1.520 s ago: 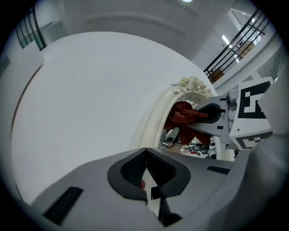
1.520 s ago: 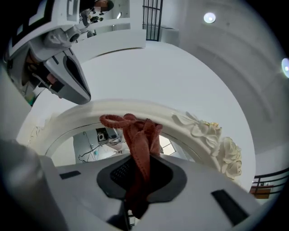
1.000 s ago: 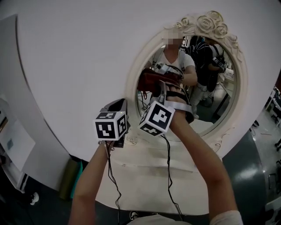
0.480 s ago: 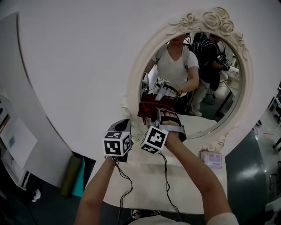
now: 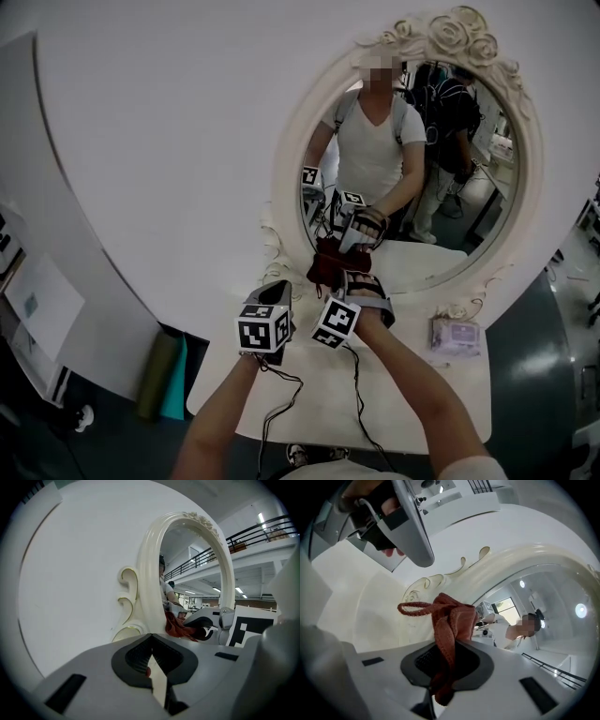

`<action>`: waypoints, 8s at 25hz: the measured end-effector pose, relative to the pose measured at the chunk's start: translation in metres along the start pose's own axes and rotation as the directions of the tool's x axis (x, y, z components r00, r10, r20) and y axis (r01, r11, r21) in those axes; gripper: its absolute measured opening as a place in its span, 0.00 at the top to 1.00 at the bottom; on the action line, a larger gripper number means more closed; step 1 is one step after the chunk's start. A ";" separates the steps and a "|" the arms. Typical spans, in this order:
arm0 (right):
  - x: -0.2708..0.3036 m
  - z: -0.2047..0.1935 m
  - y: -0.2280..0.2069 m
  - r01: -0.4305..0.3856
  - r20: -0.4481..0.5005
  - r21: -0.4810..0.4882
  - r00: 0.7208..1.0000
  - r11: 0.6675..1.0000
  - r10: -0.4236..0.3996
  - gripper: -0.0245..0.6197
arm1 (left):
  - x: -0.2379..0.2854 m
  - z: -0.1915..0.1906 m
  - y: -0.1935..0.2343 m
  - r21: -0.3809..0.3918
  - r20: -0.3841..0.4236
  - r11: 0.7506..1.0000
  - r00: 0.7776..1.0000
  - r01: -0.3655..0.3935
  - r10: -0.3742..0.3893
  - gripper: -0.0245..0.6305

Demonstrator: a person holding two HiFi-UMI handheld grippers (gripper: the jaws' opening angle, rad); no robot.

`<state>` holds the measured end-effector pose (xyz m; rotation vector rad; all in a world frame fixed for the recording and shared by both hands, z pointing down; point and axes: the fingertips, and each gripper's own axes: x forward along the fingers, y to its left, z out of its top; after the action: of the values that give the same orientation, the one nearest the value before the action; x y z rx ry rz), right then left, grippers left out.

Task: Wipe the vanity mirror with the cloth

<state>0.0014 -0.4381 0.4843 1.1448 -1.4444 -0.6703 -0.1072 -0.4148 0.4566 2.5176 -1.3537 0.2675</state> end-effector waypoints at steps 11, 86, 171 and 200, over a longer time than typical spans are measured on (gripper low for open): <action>-0.032 -0.004 -0.038 0.009 0.087 0.128 0.996 0.992 -0.020 0.87 | 0.000 0.035 -0.026 0.040 0.045 0.999 0.998 0.032 -0.034 0.95; -0.071 -0.087 -0.119 0.099 -0.022 0.061 0.995 0.993 -0.098 0.87 | 0.049 0.048 -0.126 0.090 0.026 0.993 0.997 0.074 -0.076 0.95; -0.194 -0.156 -0.348 0.481 -0.007 -0.100 0.875 0.871 -0.484 0.87 | 0.037 0.250 -0.294 0.258 0.229 0.921 0.908 0.290 -0.350 0.95; -0.122 -0.229 -0.175 0.212 -0.085 0.062 0.975 0.975 -0.207 0.87 | 0.097 0.060 -0.292 0.162 -0.029 0.930 0.944 0.329 -0.329 0.95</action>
<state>0.2580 -0.3483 0.3294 1.3775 -1.3004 -0.7163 0.1921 -0.3563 0.3841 2.8261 -0.9171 0.3210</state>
